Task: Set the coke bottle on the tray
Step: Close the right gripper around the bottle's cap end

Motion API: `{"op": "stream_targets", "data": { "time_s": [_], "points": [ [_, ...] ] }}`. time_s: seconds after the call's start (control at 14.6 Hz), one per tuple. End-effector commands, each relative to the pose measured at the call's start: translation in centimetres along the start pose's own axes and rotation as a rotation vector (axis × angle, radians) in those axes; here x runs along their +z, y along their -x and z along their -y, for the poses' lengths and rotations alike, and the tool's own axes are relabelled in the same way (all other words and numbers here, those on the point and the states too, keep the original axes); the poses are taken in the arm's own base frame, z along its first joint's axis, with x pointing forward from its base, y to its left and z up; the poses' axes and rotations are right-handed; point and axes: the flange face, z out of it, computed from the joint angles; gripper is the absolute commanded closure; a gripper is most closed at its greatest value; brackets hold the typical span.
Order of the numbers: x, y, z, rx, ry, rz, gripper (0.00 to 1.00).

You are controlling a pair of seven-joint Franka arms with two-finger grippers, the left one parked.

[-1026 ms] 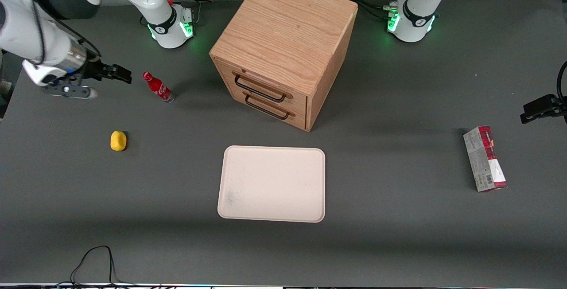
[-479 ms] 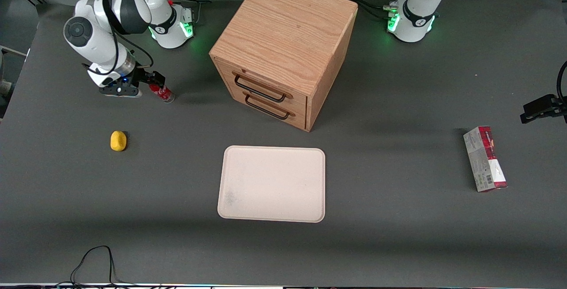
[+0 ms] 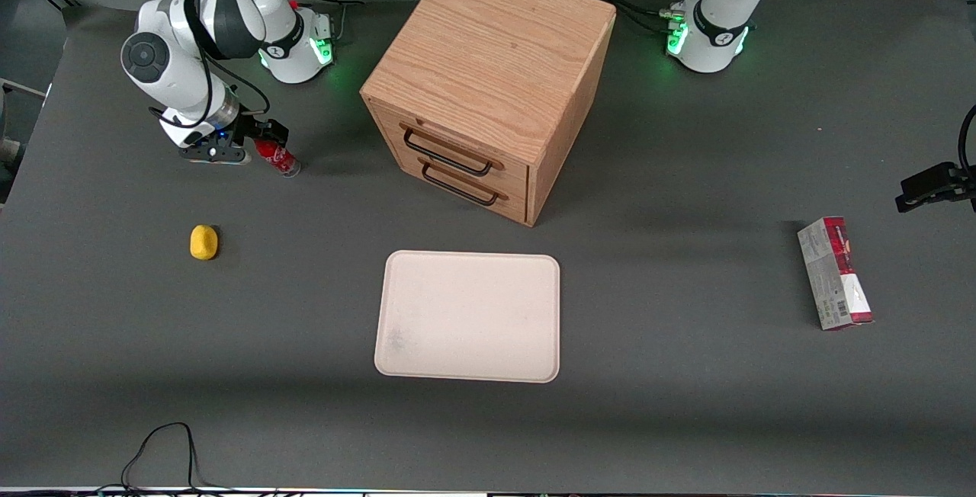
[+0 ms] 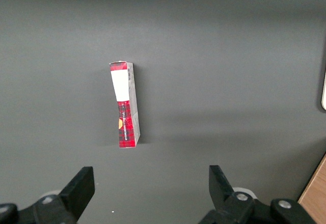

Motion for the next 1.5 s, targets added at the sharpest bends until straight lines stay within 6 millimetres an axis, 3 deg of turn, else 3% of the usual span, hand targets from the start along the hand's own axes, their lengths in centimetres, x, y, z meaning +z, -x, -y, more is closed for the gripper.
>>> {"op": "stream_targets", "data": {
  "time_s": [0.0, 0.21, 0.27, 0.48, 0.68, 0.75, 0.96, 1.23, 1.44],
  "points": [
    [0.2, 1.5, -0.1, -0.011, 0.005, 0.031, 0.00],
    [0.3, 1.6, -0.3, -0.021, 0.025, 0.042, 0.01],
    [0.3, 1.6, -0.6, -0.022, 0.035, 0.050, 0.07],
    [0.2, 1.6, -0.8, -0.020, 0.038, 0.053, 0.41],
    [-0.1, 1.4, -0.8, -0.020, 0.037, 0.045, 0.95],
    [-0.4, 1.1, -0.9, -0.023, 0.043, 0.038, 1.00],
    [-1.7, 0.2, -1.2, -0.014, 0.048, 0.010, 1.00],
    [-5.3, -1.8, -1.7, 0.009, 0.035, -0.060, 1.00],
    [-11.1, -4.8, -2.3, 0.019, 0.037, -0.087, 1.00]
  ]
}}
